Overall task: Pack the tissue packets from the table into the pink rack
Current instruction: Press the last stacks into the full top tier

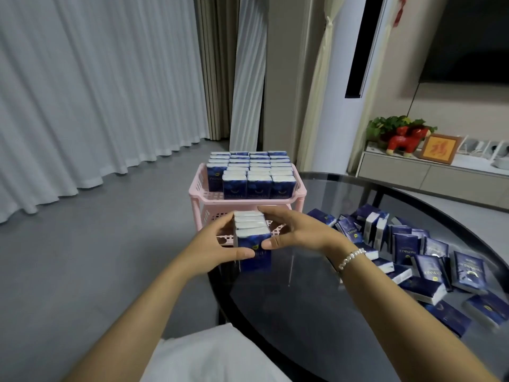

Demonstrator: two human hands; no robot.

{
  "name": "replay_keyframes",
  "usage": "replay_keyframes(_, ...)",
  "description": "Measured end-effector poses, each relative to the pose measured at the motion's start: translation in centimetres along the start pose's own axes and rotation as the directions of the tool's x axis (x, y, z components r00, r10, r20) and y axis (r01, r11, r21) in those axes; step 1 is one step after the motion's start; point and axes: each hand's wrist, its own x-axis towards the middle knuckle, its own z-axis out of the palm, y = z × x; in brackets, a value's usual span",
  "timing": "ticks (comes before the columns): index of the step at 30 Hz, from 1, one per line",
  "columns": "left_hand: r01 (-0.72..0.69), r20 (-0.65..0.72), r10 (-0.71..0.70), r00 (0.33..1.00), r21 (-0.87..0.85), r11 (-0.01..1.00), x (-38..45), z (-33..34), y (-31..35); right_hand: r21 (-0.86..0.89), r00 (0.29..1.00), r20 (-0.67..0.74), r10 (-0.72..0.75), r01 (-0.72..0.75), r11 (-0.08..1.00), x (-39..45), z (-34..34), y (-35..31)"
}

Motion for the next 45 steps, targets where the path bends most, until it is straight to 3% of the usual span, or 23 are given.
replay_keyframes(9,-0.027,-0.129,0.022,0.991,-0.033,0.999,1.1,-6.6,2.7,-0.106,0.997,-0.046,-0.056,0.051,0.993,6.0,-0.5,-5.9)
replay_keyframes(17,-0.037,-0.198,0.013,0.980,-0.116,0.993,4.5,-10.3,2.4,-0.082,0.993,-0.092,-0.067,0.059,0.995,10.6,-0.9,-7.8)
replay_keyframes(21,0.006,-0.185,-0.033,0.982,-0.140,0.990,7.2,-11.5,1.8,-0.111,0.990,-0.129,-0.049,0.034,0.993,13.4,-1.6,-7.8)
replay_keyframes(26,0.069,-0.097,-0.072,0.993,-0.037,0.997,9.5,-11.9,0.1,-0.255,0.992,-0.129,0.006,-0.039,0.966,15.4,-1.9,-6.2)
replay_keyframes(31,0.025,0.016,-0.027,1.000,0.120,0.992,10.4,-11.7,-1.1,-0.437,0.989,-0.145,0.023,-0.085,0.895,16.2,-1.9,-4.9)
replay_keyframes(38,0.071,0.130,-0.129,0.983,0.376,0.924,11.0,-12.4,-1.1,-0.619,0.974,-0.168,-0.151,0.016,0.785,14.7,-0.9,-5.4)
replay_keyframes(42,0.071,0.136,-0.147,0.980,0.453,0.889,11.3,-12.3,-1.0,-0.716,0.894,-0.294,-0.337,0.028,0.698,14.2,0.8,-4.3)
replay_keyframes(45,0.054,0.133,-0.120,0.984,0.420,0.906,11.0,-11.9,-1.2,-0.764,0.813,-0.386,-0.436,-0.017,0.645,13.7,2.0,-3.1)
